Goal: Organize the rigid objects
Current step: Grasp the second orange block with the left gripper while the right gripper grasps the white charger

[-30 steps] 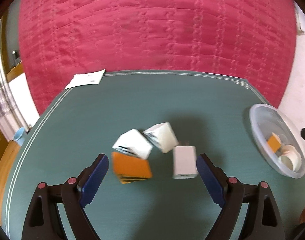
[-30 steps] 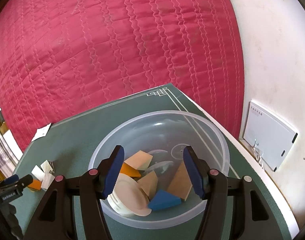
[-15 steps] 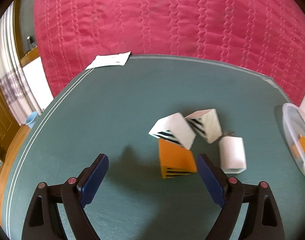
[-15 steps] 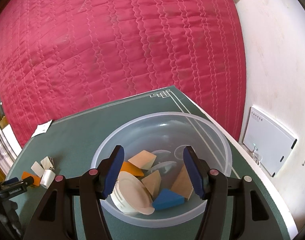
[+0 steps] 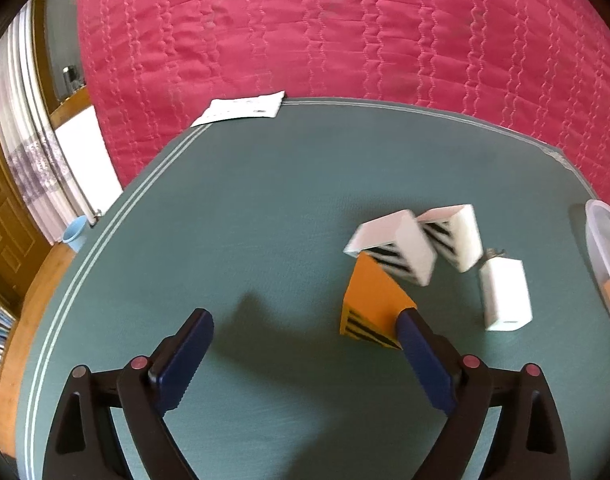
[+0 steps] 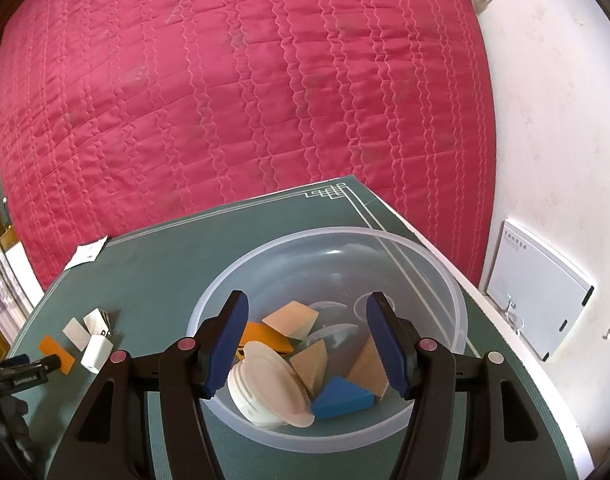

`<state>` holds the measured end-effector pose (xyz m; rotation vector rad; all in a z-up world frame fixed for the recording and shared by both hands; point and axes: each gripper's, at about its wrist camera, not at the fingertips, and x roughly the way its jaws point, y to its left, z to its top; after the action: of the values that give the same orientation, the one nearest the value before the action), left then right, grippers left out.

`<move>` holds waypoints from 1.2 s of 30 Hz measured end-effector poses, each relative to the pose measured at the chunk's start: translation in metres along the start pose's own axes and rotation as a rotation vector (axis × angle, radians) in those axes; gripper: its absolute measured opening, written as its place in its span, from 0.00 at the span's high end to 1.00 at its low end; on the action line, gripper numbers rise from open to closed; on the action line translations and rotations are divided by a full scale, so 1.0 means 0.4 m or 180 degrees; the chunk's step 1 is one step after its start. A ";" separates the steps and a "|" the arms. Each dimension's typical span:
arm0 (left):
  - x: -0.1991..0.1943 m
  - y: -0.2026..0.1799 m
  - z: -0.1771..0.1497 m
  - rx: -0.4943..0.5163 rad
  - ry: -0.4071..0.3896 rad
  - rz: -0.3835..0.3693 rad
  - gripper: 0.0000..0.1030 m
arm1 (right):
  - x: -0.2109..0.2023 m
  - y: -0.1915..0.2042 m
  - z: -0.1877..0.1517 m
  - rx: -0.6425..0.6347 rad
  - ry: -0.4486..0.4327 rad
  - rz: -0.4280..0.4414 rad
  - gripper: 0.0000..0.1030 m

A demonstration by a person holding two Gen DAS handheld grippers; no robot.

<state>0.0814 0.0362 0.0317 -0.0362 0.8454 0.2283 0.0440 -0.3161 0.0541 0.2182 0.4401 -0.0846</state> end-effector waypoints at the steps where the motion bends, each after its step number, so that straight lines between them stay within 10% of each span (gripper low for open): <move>1: -0.002 0.010 -0.002 -0.0007 -0.0002 0.0027 0.07 | 0.000 0.001 0.000 -0.0004 0.0000 0.0001 0.39; 20: -0.015 -0.008 0.015 0.0033 -0.0054 -0.0048 0.08 | -0.017 0.055 -0.023 -0.0268 -0.0062 0.0045 0.39; 36: 0.040 -0.006 0.033 -0.0134 0.0151 -0.0313 0.62 | -0.006 0.102 -0.031 -0.0488 0.0037 0.0108 0.39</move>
<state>0.1019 0.0383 0.0285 -0.1228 0.8835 0.1533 0.0418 -0.2735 0.0519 0.0752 0.4522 -0.0163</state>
